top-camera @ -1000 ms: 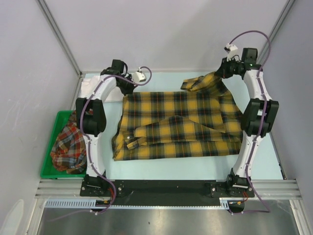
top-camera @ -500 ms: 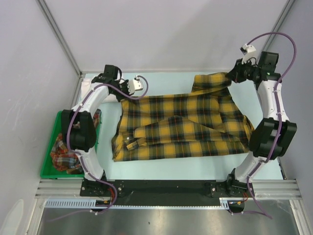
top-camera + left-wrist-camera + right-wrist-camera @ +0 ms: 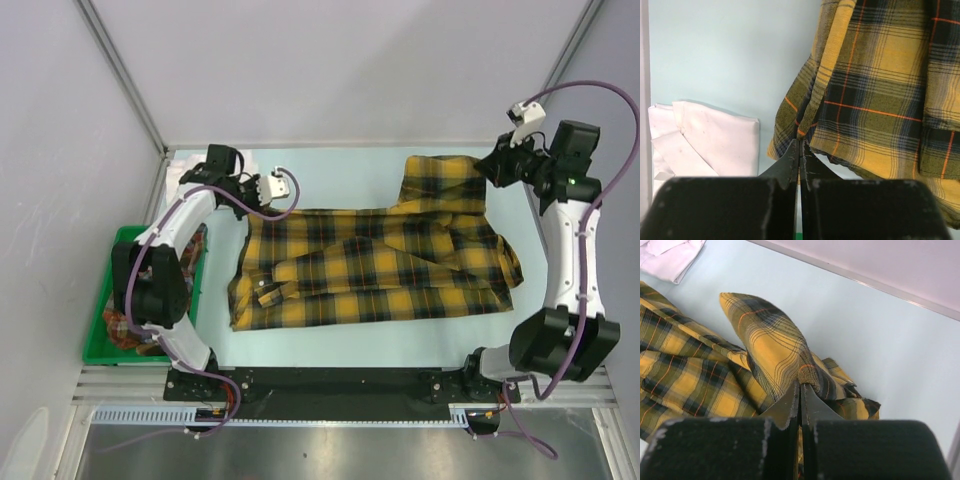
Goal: Fold and stack the long sleeve shirts
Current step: Fold the shirt
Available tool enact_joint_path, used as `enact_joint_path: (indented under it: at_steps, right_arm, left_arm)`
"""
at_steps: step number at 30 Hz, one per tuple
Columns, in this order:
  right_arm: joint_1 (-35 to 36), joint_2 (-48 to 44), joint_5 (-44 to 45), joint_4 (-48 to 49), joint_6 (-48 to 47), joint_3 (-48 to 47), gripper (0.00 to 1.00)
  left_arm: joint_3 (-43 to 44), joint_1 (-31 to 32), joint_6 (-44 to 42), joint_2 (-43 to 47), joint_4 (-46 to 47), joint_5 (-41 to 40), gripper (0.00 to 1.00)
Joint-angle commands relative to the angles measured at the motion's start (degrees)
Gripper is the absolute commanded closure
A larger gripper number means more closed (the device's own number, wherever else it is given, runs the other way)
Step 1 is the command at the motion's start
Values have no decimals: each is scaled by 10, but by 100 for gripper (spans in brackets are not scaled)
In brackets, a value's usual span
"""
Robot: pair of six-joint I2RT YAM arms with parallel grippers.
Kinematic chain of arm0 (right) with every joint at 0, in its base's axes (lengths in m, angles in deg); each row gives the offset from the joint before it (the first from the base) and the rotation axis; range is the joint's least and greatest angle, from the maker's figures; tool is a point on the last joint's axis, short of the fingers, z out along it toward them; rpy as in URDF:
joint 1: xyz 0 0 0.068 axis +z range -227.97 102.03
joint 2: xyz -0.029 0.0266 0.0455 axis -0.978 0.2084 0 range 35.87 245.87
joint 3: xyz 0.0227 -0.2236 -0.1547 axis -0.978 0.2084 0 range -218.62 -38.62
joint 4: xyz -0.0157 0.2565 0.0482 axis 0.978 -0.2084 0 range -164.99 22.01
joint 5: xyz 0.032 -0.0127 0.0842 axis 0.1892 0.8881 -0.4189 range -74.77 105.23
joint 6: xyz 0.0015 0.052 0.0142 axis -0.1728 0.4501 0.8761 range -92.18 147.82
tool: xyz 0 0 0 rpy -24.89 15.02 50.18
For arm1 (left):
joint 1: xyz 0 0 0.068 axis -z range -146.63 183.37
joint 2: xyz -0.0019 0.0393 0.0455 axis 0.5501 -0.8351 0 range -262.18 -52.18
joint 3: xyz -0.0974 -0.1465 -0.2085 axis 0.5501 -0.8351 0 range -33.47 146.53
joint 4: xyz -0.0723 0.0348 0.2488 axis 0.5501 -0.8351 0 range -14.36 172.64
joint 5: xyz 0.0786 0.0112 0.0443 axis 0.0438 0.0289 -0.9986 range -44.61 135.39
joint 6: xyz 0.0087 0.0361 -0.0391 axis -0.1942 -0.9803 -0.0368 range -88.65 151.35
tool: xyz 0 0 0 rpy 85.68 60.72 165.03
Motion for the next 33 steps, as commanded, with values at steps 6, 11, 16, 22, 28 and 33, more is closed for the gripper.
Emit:
enact_joint_path:
  at_steps: [6,11,16,22,28,33]
  right_arm:
    - [-13,-99,15,-35,-41,72,100]
    - [-12,-113,18,-49,-61,112,100]
    - [-14,-123,26,-79,-95,145,100]
    - [-20,-142,41,-95,-115,177,100]
    - [-34,-133,49,-100,-127,179,100]
    - [-34,-123,63,-108,-160,206,100]
  left_arm:
    - [-61,0,-26,86,6,24,100]
    - [-124,5,-48,115,13,9,100]
    - [-174,12,-50,121,25,-12,100]
    - [-220,34,-22,133,21,-45,100]
    - [-230,67,47,162,-12,-41,99]
    - [-255,70,54,139,-17,-68,81]
